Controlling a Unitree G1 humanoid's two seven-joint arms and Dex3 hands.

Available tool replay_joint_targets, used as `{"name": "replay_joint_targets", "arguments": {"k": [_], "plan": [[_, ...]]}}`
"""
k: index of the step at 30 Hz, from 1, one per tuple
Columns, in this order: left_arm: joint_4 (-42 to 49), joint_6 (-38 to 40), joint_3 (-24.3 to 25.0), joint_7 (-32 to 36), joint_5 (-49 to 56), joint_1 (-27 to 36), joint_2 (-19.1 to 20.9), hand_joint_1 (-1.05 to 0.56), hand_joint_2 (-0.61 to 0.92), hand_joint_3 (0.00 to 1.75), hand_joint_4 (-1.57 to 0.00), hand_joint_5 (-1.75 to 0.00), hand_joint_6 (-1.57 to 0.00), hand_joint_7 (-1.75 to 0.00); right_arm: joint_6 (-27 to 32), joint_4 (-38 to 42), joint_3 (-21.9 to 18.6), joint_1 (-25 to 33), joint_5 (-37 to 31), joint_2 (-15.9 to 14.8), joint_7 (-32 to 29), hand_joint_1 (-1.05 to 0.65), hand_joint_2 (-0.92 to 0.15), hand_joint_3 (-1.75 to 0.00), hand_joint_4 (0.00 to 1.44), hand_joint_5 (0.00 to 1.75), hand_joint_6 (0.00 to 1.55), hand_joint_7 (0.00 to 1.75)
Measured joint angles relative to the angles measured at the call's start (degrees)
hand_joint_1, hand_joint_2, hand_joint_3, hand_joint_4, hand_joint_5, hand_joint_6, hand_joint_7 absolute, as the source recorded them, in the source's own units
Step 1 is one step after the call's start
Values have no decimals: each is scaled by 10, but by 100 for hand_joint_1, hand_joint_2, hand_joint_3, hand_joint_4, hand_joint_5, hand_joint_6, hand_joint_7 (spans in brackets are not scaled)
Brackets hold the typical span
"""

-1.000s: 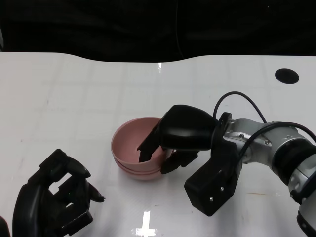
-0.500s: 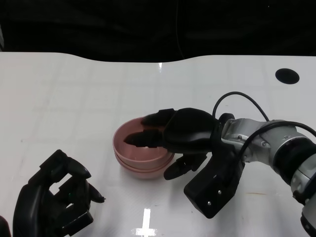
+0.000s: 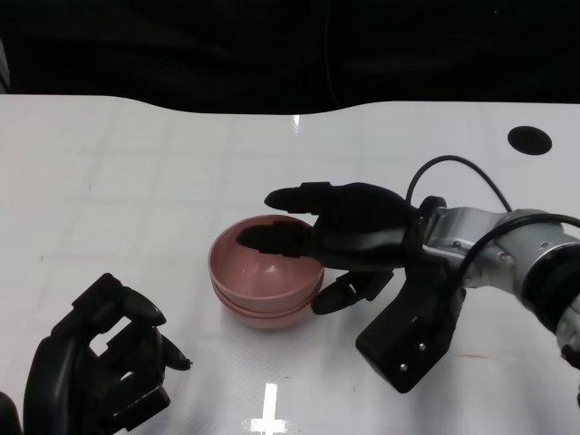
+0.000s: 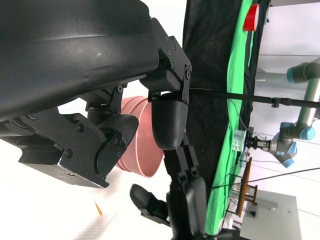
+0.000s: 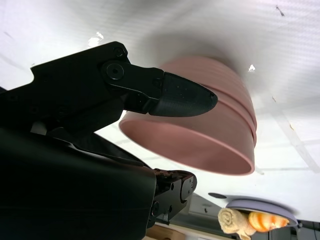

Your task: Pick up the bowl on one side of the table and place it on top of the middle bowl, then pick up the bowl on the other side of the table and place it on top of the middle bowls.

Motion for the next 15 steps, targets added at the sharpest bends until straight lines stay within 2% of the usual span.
{"name": "replay_joint_targets", "arguments": {"k": [2,6,12,13,15], "plan": [[2,0,0,-1,-1,-1,0,7,70,124,-63,-175,-53,-175,-4,-8,-7,3,7,-11,4,-100,-92,-76,0,0,0,0],[3,-2,2,-6,-2,-1,2,7,70,124,-63,-175,-53,-175,-37,-58,-38,24,43,-57,35,-97,-92,-66,0,0,0,0],[6,-8,9,-11,-3,-2,2,6,69,123,-65,-175,-53,-175,-69,-118,-99,89,117,-118,69,-88,-92,-52,0,0,2,1],[6,-8,9,-11,-3,-2,2,6,70,123,-65,-175,-53,-175,-75,-127,-111,103,133,-125,75,-82,-92,-43,4,2,10,3],[5,-7,10,-11,-3,-2,2,7,71,124,-66,-175,-53,-175,-94,-145,-143,139,176,-135,82,-75,-92,-35,8,3,16,4]]}}
